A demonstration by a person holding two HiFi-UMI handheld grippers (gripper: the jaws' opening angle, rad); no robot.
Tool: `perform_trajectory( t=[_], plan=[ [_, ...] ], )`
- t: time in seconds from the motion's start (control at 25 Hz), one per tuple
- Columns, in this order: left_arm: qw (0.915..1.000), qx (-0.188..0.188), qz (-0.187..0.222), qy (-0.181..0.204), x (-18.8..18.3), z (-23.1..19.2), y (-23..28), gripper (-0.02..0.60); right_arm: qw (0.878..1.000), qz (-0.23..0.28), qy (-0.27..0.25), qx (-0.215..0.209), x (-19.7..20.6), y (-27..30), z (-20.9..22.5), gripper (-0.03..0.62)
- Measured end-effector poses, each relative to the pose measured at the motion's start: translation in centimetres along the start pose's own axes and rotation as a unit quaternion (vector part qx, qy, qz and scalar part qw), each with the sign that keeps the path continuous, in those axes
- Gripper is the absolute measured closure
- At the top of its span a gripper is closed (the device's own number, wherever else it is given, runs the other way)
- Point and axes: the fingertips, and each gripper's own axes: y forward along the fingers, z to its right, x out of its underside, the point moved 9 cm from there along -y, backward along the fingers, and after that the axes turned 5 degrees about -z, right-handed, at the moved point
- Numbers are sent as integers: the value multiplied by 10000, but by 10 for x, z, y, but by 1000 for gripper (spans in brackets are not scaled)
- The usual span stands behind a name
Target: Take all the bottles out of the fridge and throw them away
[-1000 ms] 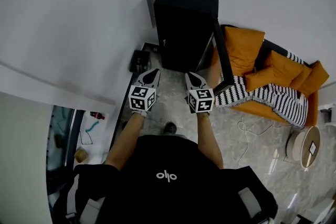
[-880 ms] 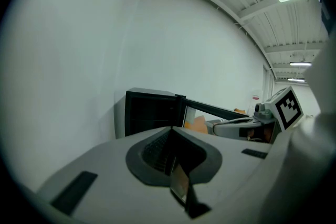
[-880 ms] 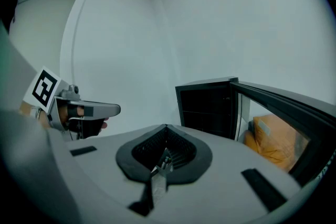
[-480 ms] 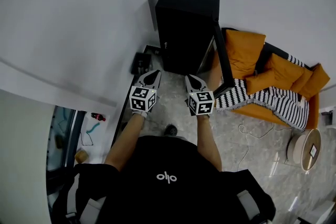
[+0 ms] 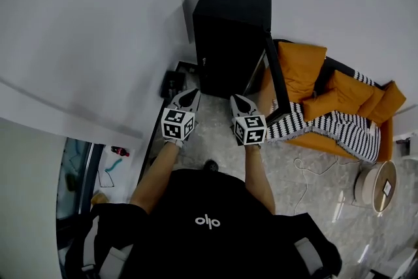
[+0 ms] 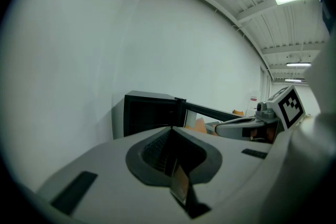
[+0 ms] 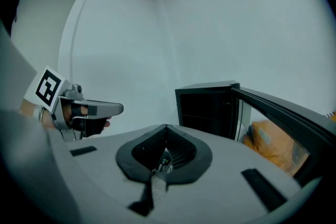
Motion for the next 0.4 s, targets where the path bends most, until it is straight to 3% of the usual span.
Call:
perform_trajectory(
  t=[0.4],
  plan=[
    [10000, -16, 57, -29, -3, -21, -6, 574, 10000, 23, -68, 27, -6, 14, -13, 585]
  ],
)
